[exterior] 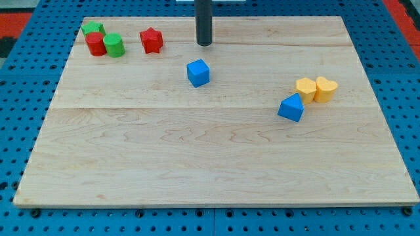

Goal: Move your arm to the yellow heart

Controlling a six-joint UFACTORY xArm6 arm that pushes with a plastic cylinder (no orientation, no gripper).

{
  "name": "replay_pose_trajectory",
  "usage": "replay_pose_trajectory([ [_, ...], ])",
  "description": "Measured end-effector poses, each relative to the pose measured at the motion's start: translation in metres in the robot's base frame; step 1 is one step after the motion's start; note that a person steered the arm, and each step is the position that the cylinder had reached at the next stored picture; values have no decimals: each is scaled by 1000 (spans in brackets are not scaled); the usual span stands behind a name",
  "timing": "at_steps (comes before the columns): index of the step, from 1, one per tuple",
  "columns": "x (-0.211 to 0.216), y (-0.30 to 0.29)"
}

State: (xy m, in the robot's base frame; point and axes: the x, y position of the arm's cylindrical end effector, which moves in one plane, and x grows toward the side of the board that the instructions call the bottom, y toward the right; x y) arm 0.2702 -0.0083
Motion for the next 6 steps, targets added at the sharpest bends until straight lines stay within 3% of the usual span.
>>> replay_pose_trajectory([
  [3,7,30],
  [4,41,28],
  [5,49,59],
  [6,57,149],
])
